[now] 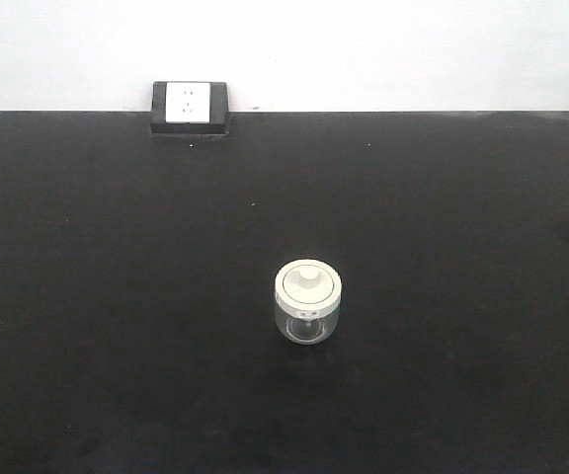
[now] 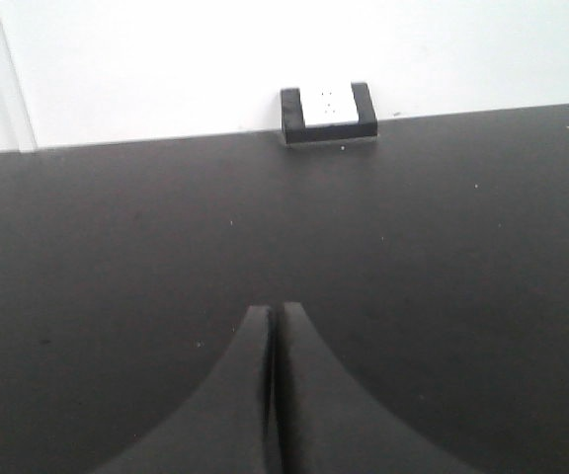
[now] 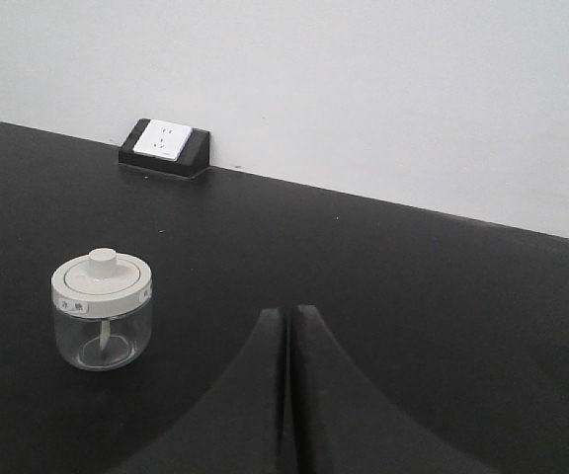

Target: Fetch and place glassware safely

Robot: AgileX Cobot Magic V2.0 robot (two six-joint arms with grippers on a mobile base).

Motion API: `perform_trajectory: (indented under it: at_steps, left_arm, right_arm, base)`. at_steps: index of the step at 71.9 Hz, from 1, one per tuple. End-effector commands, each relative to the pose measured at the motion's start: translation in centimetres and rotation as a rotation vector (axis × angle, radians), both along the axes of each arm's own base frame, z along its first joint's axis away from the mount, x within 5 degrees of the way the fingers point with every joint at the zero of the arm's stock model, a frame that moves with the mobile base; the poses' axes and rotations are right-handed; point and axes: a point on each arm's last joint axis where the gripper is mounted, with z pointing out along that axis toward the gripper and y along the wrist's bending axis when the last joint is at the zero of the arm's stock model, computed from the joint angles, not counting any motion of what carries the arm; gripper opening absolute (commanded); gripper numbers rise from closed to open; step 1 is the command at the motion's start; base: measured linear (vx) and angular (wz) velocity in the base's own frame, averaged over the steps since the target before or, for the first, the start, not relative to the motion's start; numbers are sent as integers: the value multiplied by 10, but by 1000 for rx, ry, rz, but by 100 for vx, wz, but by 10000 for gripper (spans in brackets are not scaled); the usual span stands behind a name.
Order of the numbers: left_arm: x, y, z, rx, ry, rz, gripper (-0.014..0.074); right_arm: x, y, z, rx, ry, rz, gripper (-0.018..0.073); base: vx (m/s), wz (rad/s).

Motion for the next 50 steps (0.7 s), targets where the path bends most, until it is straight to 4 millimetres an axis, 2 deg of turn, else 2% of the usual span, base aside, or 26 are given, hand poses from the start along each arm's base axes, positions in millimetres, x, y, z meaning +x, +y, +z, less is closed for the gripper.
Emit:
perform_trajectory:
  at_steps: [1, 20, 50]
  left_arm:
    - [0, -1, 0, -2, -92, -5, -7]
    - [0, -1, 9, -39, -194, -13, -7]
    - [0, -1, 7, -68, -167, -11, -7]
  right_arm:
    - [-2, 0, 15, 21, -101, 3, -8]
    - [-2, 0, 15, 21, -101, 3, -8]
    - [-2, 0, 15, 21, -101, 3, -8]
  base:
    - [0, 0]
    - [0, 0]
    - [0, 0]
